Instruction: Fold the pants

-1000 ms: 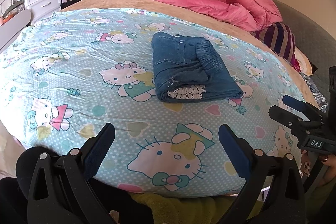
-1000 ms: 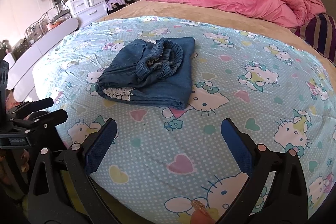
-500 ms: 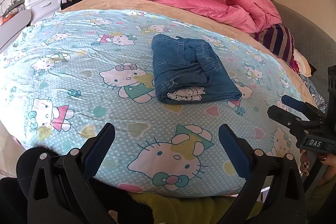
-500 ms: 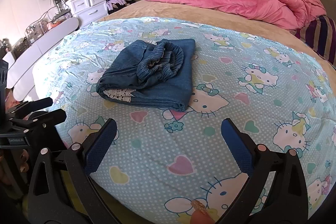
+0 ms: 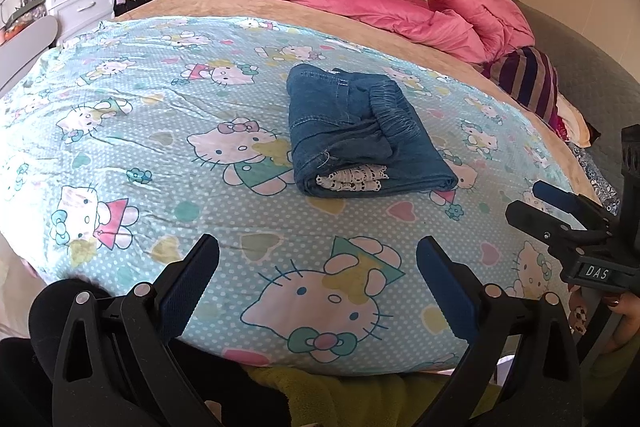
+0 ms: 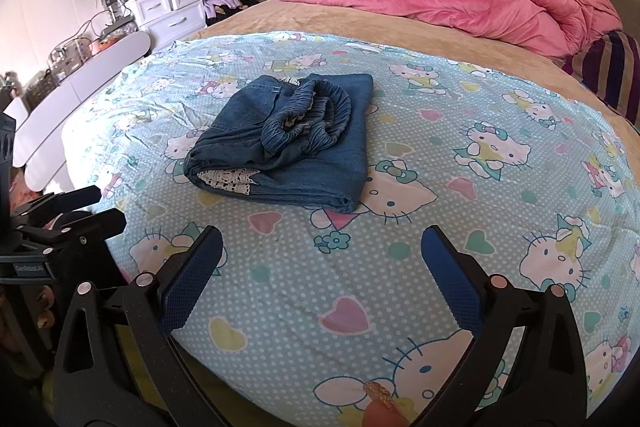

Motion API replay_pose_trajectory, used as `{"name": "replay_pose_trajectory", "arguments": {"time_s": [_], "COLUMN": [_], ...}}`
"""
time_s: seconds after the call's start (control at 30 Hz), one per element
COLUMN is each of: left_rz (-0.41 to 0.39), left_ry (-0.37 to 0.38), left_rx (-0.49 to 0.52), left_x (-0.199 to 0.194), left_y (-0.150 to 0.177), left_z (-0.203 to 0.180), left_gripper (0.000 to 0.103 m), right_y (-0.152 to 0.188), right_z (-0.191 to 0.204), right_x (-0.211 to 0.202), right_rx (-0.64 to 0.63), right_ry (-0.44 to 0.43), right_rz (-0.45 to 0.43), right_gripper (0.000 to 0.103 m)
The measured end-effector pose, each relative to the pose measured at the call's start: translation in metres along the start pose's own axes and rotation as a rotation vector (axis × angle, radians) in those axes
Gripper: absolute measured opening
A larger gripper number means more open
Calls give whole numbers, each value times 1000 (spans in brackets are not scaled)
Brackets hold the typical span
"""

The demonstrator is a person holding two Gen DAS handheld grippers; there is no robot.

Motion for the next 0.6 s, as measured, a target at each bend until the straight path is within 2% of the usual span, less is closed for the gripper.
{"name": "replay_pose_trajectory", "arguments": {"time_s": [0.6], "left_rz": [10], "left_ry": [-47], "left_rx": [13], "left_x": [0], "left_y": [1], "left_z": [2], "left_gripper": [99], "right_y": [0], "right_z": [-3], "right_x": [0], "right_rx": [3], "right_ry": [9], "right_rz": [-1], "right_gripper": [94]}}
Point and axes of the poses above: each gripper's, at about its wrist camera, not at the fingertips, and x roughly the way its jaws point, z to its left, y to its underside, the point moved 10 cm from there along x, roughly the way its jaws point, and after that the axes turned 2 degrees about z, right-handed, at the moved point
